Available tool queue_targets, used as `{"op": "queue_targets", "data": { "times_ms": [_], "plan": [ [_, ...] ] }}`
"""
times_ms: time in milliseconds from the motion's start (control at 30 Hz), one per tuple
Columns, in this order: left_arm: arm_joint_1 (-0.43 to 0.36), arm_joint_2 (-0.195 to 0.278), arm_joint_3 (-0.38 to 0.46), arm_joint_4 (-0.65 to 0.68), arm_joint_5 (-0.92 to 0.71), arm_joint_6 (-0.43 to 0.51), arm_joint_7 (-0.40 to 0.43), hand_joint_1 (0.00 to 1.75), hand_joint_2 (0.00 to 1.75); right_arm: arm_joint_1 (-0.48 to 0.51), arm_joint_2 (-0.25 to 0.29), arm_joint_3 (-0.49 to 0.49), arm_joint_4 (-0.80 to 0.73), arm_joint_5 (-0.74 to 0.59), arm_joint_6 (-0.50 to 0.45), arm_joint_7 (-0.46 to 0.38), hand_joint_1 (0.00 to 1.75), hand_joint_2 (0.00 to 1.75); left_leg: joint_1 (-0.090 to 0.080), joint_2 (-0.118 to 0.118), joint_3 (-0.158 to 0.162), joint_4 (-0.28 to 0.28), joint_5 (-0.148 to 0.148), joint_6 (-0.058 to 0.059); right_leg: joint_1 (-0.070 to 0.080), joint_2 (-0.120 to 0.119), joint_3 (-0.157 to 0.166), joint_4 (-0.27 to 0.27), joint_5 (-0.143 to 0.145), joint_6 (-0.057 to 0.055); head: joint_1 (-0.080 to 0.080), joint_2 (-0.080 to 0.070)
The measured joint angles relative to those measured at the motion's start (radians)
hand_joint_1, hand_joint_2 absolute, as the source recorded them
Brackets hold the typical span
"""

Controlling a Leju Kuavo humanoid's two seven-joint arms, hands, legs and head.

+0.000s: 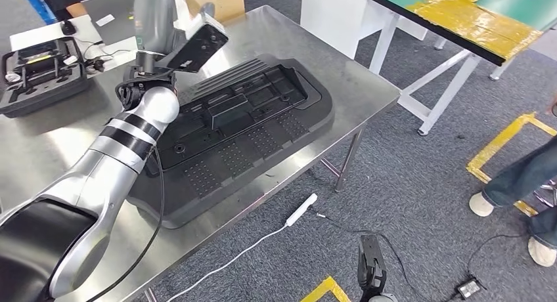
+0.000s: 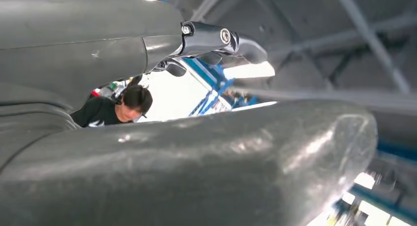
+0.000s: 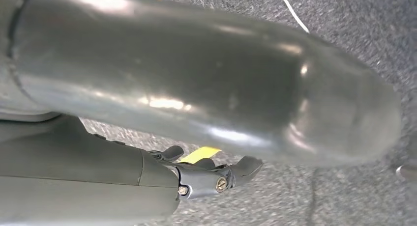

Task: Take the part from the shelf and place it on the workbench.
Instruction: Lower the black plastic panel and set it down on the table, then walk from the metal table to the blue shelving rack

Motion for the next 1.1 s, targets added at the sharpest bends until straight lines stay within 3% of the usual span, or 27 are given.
{"op": "queue_targets", "data": {
  "times_ms": [67,133,200,267,333,367,400,433,500,567,633,667,700,767,833,867,900,933,1000,1033,1100],
  "plan": [
    [0.004,0.003,0.011,-0.022,0.045,0.005,-0.026,0.00,0.00,-0.004,0.005,0.004,0.003,-0.002,0.001,0.000,0.00,0.00,-0.001,-0.019,-0.013,0.006,0.003,-0.016,0.000,0.013,0.023,-0.038,0.008,-0.013,0.002,0.000],
    [0.012,0.011,0.021,-0.035,0.063,0.005,-0.036,0.00,0.00,-0.007,0.008,0.006,0.004,-0.004,0.002,0.000,0.00,0.00,0.002,-0.030,-0.018,0.003,0.008,-0.026,0.003,-0.009,0.024,-0.034,0.011,-0.033,0.001,0.000],
    [0.019,0.017,0.029,-0.045,0.073,0.005,-0.041,0.00,0.00,-0.010,0.011,0.007,0.005,-0.004,0.002,0.000,0.00,0.00,0.000,0.017,-0.033,0.036,-0.012,-0.030,0.003,-0.030,0.025,-0.034,0.012,-0.050,-0.006,0.000],
    [0.022,0.019,0.035,-0.056,0.099,0.000,-0.050,0.00,0.00,-0.011,0.011,0.007,0.006,-0.004,0.002,0.000,0.00,0.00,-0.005,0.083,-0.086,0.153,-0.072,-0.030,0.011,-0.052,0.027,-0.035,0.011,-0.063,-0.013,0.000],
    [0.031,0.019,0.040,-0.065,0.152,-0.017,-0.059,0.00,0.00,-0.011,0.011,0.008,0.009,-0.006,0.002,0.000,0.00,0.00,-0.005,0.101,-0.148,0.282,-0.122,-0.027,0.019,-0.079,0.029,-0.034,0.008,-0.070,-0.015,0.000],
    [0.036,0.019,0.043,-0.070,0.183,-0.029,-0.061,0.00,0.00,-0.011,0.012,0.008,0.010,-0.008,0.001,0.000,0.00,0.00,-0.005,0.103,-0.159,0.305,-0.123,-0.024,0.022,-0.093,0.031,-0.034,0.007,-0.072,-0.015,0.000],
    [0.042,0.019,0.045,-0.076,0.212,-0.040,-0.061,0.00,0.00,-0.011,0.012,0.009,0.011,-0.009,0.000,-0.001,0.00,0.00,-0.006,0.107,-0.148,0.286,-0.106,-0.019,0.025,-0.107,0.033,-0.034,0.005,-0.074,-0.016,0.000],
    [0.045,0.019,0.046,-0.083,0.233,-0.050,-0.060,0.00,0.00,-0.012,0.012,0.010,0.012,-0.010,0.000,-0.001,0.00,0.00,-0.008,0.117,-0.118,0.231,-0.076,-0.013,0.027,-0.120,0.037,-0.034,0.002,-0.076,-0.016,0.000],
    [0.046,0.017,0.046,-0.097,0.263,-0.063,-0.057,0.00,0.00,-0.014,0.013,0.012,0.012,-0.012,-0.001,-0.001,0.00,0.00,-0.022,0.168,-0.044,0.095,-0.030,0.001,0.036,-0.145,0.044,-0.034,-0.004,-0.073,-0.016,0.000],
    [0.047,0.014,0.046,-0.109,0.288,-0.072,-0.051,0.00,0.00,-0.016,0.012,0.013,0.013,-0.014,-0.002,-0.002,0.00,0.00,-0.037,0.196,-0.015,0.036,-0.022,0.008,0.045,-0.169,0.049,-0.035,-0.010,-0.065,-0.015,0.000],
    [0.050,0.012,0.046,-0.115,0.309,-0.077,-0.046,0.00,0.00,-0.019,0.012,0.013,0.014,-0.018,-0.003,-0.002,0.00,0.00,-0.040,0.168,-0.017,0.031,-0.022,0.013,0.048,-0.193,0.054,-0.039,-0.015,-0.057,-0.014,0.000],
    [0.052,0.012,0.046,-0.117,0.314,-0.079,-0.046,0.00,0.00,-0.020,0.011,0.013,0.014,-0.019,-0.003,-0.002,0.00,0.00,-0.038,0.153,-0.016,0.028,-0.019,0.017,0.046,-0.183,0.054,-0.035,-0.020,-0.053,-0.014,0.000],
    [0.053,0.011,0.046,-0.120,0.317,-0.080,-0.046,0.00,0.00,-0.022,0.010,0.013,0.014,-0.020,-0.003,-0.003,0.00,0.00,-0.034,0.140,-0.014,0.024,-0.016,0.023,0.044,-0.159,0.047,-0.019,-0.032,-0.052,-0.015,0.000],
    [0.056,0.005,0.046,-0.125,0.320,-0.084,-0.048,0.00,0.00,-0.023,0.008,0.013,0.015,-0.021,-0.003,-0.003,0.00,0.00,-0.028,0.114,-0.013,0.020,-0.012,0.031,0.041,-0.086,-0.002,0.082,-0.079,-0.056,-0.011,0.000],
    [0.067,-0.001,0.045,-0.126,0.320,-0.088,-0.050,0.00,0.00,-0.020,0.007,0.013,0.018,-0.022,-0.002,-0.003,0.00,0.00,-0.027,0.082,-0.015,0.020,-0.011,0.034,0.041,-0.054,-0.074,0.220,-0.126,-0.062,-0.007,0.000],
    [0.074,-0.002,0.045,-0.127,0.320,-0.089,-0.050,0.00,0.00,-0.018,0.006,0.013,0.019,-0.022,-0.002,-0.003,0.00,0.00,-0.028,0.066,-0.015,0.020,-0.011,0.035,0.042,-0.051,-0.097,0.255,-0.131,-0.059,-0.007,0.000],
    [0.080,-0.002,0.045,-0.128,0.321,-0.090,-0.049,0.00,0.00,-0.018,0.006,0.013,0.020,-0.022,-0.003,-0.003,0.00,0.00,-0.028,0.049,-0.015,0.020,-0.011,0.035,0.042,-0.049,-0.102,0.250,-0.120,-0.054,-0.007,0.000],
    [0.083,-0.002,0.045,-0.130,0.323,-0.092,-0.047,0.00,0.00,-0.018,0.005,0.013,0.020,-0.022,-0.003,-0.003,0.00,0.00,-0.028,0.034,-0.014,0.020,-0.010,0.034,0.042,-0.044,-0.088,0.205,-0.094,-0.047,-0.007,0.000],
    [0.085,-0.002,0.045,-0.138,0.329,-0.097,-0.043,0.00,0.00,-0.019,0.002,0.013,0.020,-0.021,-0.004,-0.003,0.00,0.00,-0.029,0.004,-0.015,0.022,-0.009,0.031,0.040,-0.011,-0.027,0.059,-0.029,-0.038,-0.007,0.000],
    [0.085,-0.002,0.045,-0.142,0.332,-0.100,-0.041,0.00,0.00,-0.020,0.001,0.013,0.021,-0.020,-0.004,-0.003,0.00,0.00,-0.031,-0.008,-0.016,0.022,-0.008,0.028,0.039,0.003,-0.001,0.003,-0.008,-0.039,-0.007,0.000],
    [0.086,-0.001,0.044,-0.146,0.335,-0.103,-0.038,0.00,0.00,-0.020,0.001,0.013,0.021,-0.020,-0.004,-0.003,0.00,0.00,-0.032,-0.029,-0.020,0.021,-0.004,0.020,0.040,0.009,0.022,-0.037,0.004,-0.047,-0.008,0.000]
  ]
}}
